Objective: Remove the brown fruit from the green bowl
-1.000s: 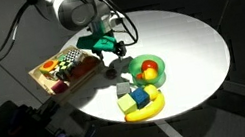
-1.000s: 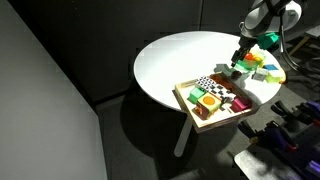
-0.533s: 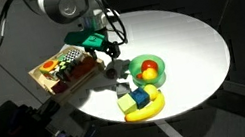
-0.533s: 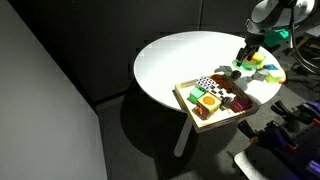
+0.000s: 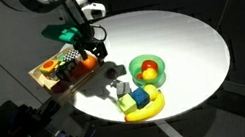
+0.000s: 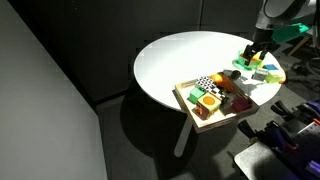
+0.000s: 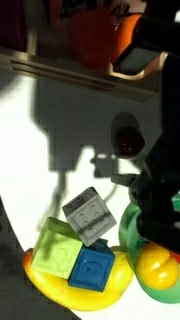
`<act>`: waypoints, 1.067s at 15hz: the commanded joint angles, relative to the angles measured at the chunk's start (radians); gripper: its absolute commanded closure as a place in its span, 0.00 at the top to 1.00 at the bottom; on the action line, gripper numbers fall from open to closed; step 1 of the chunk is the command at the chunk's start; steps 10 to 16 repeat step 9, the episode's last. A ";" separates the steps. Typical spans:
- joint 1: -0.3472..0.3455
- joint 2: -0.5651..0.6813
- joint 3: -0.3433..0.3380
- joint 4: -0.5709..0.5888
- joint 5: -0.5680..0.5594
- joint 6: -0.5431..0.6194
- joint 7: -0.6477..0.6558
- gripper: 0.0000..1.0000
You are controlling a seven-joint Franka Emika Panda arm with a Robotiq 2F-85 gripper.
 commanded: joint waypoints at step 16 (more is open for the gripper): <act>0.019 -0.107 -0.009 -0.042 -0.003 -0.127 0.047 1.00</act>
